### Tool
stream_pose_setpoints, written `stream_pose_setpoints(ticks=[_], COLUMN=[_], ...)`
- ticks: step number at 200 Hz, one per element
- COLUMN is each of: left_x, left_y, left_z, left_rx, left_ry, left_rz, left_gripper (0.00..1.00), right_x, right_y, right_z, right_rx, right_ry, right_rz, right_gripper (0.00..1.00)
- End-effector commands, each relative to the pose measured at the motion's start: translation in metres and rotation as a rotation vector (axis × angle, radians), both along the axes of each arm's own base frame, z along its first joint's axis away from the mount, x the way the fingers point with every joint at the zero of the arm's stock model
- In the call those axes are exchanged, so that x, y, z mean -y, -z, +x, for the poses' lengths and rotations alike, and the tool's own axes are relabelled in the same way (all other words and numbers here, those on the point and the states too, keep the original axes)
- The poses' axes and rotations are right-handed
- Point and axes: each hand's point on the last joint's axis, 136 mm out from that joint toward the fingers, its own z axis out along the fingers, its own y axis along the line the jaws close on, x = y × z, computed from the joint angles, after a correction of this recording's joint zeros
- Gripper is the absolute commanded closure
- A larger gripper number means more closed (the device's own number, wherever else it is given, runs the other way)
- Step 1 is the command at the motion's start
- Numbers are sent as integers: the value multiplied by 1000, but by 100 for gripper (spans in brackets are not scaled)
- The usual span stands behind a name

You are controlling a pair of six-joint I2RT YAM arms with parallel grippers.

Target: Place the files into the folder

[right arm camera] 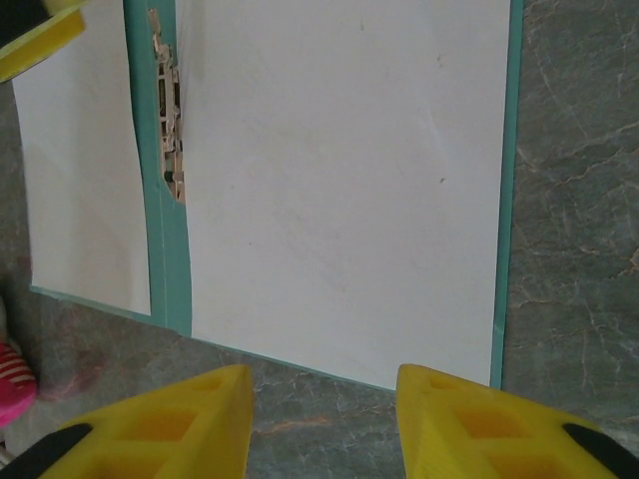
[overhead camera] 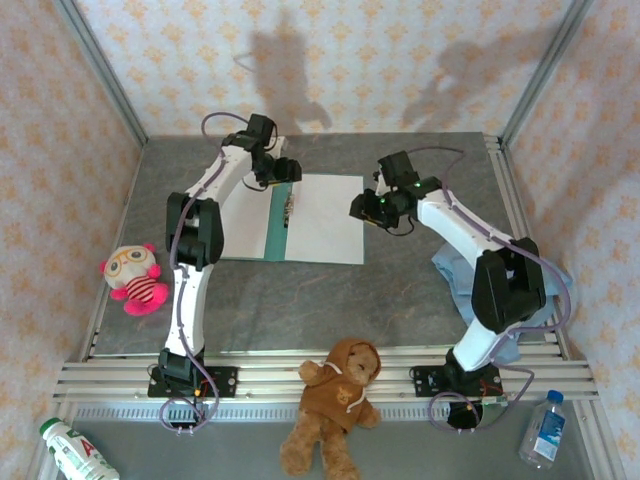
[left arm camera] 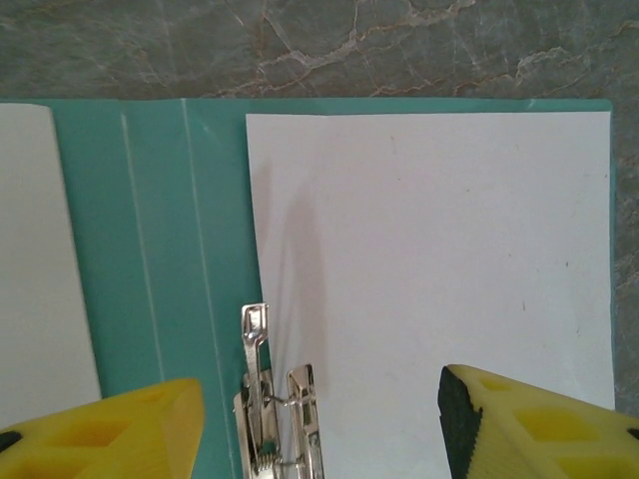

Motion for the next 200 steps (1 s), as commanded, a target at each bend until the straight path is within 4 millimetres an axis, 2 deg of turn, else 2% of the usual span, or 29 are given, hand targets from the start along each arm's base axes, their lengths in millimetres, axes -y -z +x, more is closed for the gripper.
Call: stream_pose_setpoints(ticks=[1,96,151,200], left_x=[4,13,11,22], left_y=[-7,17,25,31], left_z=[-2,5,13,15], left_rx=[-13,-43,-35,-48], left_ry=[40,82,89,116], left_rz=[-24,-51,-37,-100], left_gripper=[35,34,26,24], right_x=[1,0,3,3], right_y=[-10,-5,-5,-1], right_z=[-1,-9,-13,-14], right_rx=[39,25,21,9], right_ry=[2,-4,-3,-5], right_rz=[38,58,50,50], right_gripper=[57,57,57,57])
